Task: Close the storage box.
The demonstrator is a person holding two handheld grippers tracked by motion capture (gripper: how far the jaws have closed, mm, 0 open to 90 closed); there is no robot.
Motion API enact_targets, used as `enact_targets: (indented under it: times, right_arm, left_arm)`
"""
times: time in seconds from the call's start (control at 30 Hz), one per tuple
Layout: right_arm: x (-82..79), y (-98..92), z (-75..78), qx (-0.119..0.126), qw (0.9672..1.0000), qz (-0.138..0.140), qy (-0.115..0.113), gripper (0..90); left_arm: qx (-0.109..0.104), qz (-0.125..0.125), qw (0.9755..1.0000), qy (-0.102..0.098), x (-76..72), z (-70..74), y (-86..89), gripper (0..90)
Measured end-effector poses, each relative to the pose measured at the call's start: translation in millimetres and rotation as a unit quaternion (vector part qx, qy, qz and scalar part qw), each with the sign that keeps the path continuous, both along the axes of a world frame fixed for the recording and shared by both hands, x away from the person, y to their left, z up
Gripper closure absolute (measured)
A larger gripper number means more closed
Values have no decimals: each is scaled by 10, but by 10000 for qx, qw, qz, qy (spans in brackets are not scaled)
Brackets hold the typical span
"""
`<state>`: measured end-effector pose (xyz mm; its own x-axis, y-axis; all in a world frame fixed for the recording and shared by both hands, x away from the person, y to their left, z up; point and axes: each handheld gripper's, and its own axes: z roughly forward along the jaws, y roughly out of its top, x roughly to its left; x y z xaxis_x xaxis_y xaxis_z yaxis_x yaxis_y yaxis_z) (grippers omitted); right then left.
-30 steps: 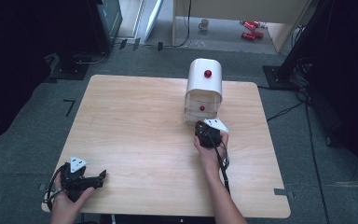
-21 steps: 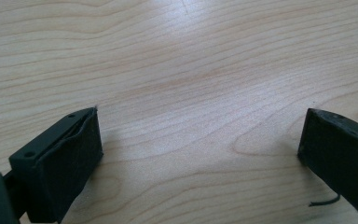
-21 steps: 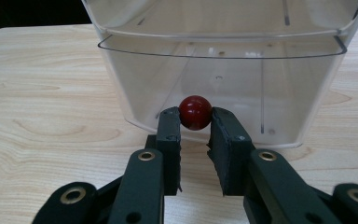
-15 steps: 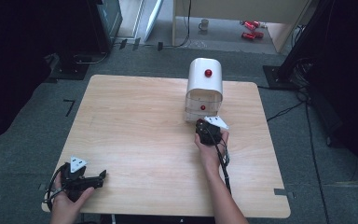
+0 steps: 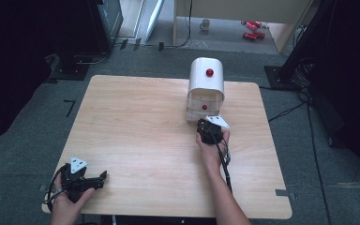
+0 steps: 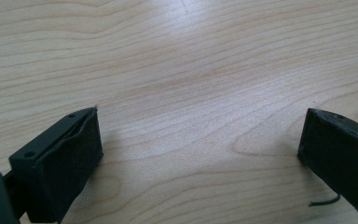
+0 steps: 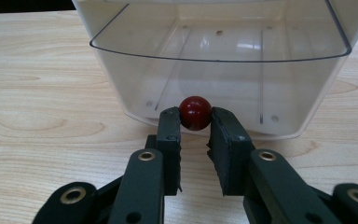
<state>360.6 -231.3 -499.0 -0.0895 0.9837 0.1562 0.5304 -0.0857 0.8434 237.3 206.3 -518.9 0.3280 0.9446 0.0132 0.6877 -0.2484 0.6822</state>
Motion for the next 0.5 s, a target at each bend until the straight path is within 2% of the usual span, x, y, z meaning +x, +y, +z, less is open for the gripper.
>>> enact_targets:
  times: [0.3, 0.47, 0.5]
  right_arm:
    - [21, -28, -9, -30, 10000, 14, 25, 753]
    - [27, -59, -13, 44, 10000, -19, 25, 751]
    - [30, -71, -18, 41, 10000, 8, 44, 709]
  left_arm:
    - [4, -25, 10000, 1, 0, 0, -1, 0]
    - [8, -28, 10000, 2, 0, 1, 0, 0]
    - [6, -27, 10000, 2, 0, 1, -1, 0]
